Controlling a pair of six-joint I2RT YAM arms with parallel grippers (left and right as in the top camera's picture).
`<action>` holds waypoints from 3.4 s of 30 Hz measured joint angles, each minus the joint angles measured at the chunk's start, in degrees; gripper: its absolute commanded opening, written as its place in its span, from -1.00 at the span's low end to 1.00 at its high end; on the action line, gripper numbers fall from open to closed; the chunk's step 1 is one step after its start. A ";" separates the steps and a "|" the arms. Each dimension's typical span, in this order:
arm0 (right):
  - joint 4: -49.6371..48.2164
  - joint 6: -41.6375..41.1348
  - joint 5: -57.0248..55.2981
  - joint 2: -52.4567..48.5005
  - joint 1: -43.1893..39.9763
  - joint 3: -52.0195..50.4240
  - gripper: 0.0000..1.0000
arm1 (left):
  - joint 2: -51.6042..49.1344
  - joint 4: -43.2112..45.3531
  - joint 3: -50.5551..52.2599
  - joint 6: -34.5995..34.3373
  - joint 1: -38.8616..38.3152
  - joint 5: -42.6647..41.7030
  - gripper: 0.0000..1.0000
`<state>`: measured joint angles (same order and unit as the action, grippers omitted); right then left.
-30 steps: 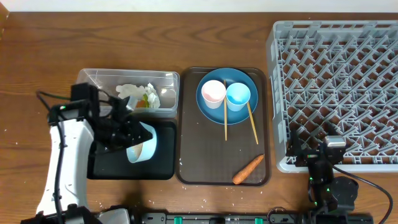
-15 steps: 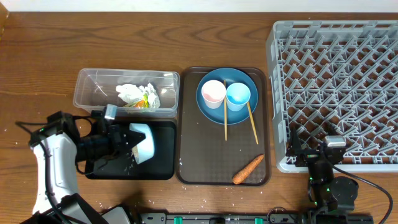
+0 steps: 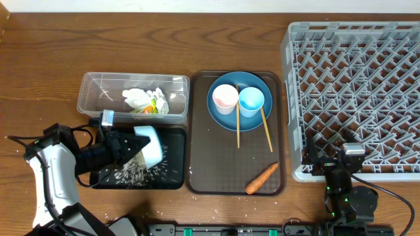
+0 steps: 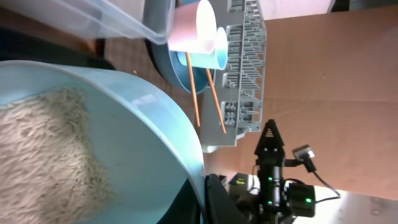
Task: Sort waste into correct bins and load items into the dishwasher rack
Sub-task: 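Tilt the bowl with the left gripper to pour rice onto the black tray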
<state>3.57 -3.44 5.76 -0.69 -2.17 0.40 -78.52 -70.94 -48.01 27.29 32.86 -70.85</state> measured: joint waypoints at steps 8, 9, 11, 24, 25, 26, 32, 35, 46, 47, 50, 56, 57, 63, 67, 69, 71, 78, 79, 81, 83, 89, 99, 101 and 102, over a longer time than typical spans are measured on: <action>0.00 -0.02 -0.02 0.00 0.00 0.00 0.98 | 0.00 -1.31 0.00 0.31 0.00 -0.76 -0.88; 0.00 -0.02 0.00 0.00 0.00 0.00 0.98 | 0.00 -1.07 0.00 0.59 0.00 -0.79 -0.88; 0.00 -0.02 0.00 0.00 0.00 0.00 0.98 | 0.00 -1.29 0.00 1.11 0.00 -0.81 -0.88; 0.00 -0.02 0.00 0.00 0.00 0.00 0.98 | 0.09 -4.04 0.52 5.62 0.04 -1.40 -0.88; 0.00 -0.02 -0.02 0.00 0.00 0.00 0.98 | 0.09 -4.46 0.52 5.62 0.04 -1.49 -0.88; 0.00 -0.02 -0.02 0.00 0.00 0.00 0.99 | 0.09 -4.66 0.55 5.73 0.04 -1.53 -0.88; 0.00 -0.02 0.00 0.00 0.00 0.00 0.99 | 0.09 -5.97 0.55 6.03 0.04 -2.29 -0.88; 0.00 -0.02 0.00 -0.02 0.00 0.00 0.99 | 0.09 -5.44 0.52 6.08 0.07 -2.34 -0.88; 0.00 -0.02 0.00 0.00 0.00 0.00 0.99 | 0.09 -5.66 0.59 7.45 -0.07 -3.30 -0.88; 0.00 -0.02 0.00 0.00 0.00 0.00 0.99 | 0.09 -4.24 0.59 7.13 -0.07 -3.39 -0.88; 0.00 -0.02 0.00 0.00 0.00 0.00 0.98 | 0.09 -5.64 0.59 6.01 -0.11 -4.00 -0.88; -0.02 -0.02 0.00 0.00 0.00 0.00 0.99 | 0.09 -5.64 0.61 5.33 -0.42 -4.50 -0.88; 0.00 -0.02 0.00 0.00 0.00 0.00 0.98 | 0.09 -6.38 0.63 5.60 -0.48 -4.68 -0.88; 0.00 -0.02 0.00 0.00 0.00 0.00 0.99 | -0.11 -5.99 0.63 5.75 -0.50 -4.68 -0.88; 0.00 -0.02 0.00 0.00 0.00 0.00 0.99 | -0.17 -1.84 0.68 5.18 -0.48 -5.51 -0.88; -0.02 -0.02 0.00 0.00 0.00 0.00 0.99 | -0.24 -3.72 0.68 3.78 -0.44 -5.81 -0.88; 0.00 -0.02 0.00 0.00 0.00 0.00 0.98 | -0.24 -3.30 0.70 3.41 -0.44 -6.75 -0.88; 0.00 -0.02 0.00 0.00 0.00 0.00 0.99 | -0.94 2.34 0.74 -2.10 1.51 -9.27 -0.88; 0.00 -0.02 0.00 0.00 0.00 0.00 0.98 | -0.92 3.93 0.76 -2.12 1.53 -9.64 -0.88; 0.00 -0.02 -0.02 0.00 0.00 0.00 0.99 | -1.11 5.35 0.74 -3.23 1.81 -9.92 -0.87; 0.00 -0.02 0.00 0.00 0.00 0.00 0.99 | -1.42 1.79 0.76 -4.20 2.01 -10.08 -0.88; -0.02 -0.02 -0.02 0.00 0.00 0.00 0.98 | -1.49 -2.16 0.79 -3.21 2.01 -10.25 -0.88; 0.00 -0.02 -0.02 0.00 0.00 0.00 0.99 | -1.40 -2.84 0.79 -0.24 2.21 -9.62 -0.88; 0.00 -0.02 -0.02 0.00 0.00 0.00 0.98 | -1.40 -3.04 0.79 0.15 2.16 -7.93 -0.88; 0.00 -0.02 0.00 0.00 0.00 0.00 0.98 | -1.40 -3.10 0.79 0.22 2.16 -7.21 -0.88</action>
<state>3.57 -3.46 5.76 -0.69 -2.17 0.40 -79.92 -74.04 -47.22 27.51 35.03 -78.06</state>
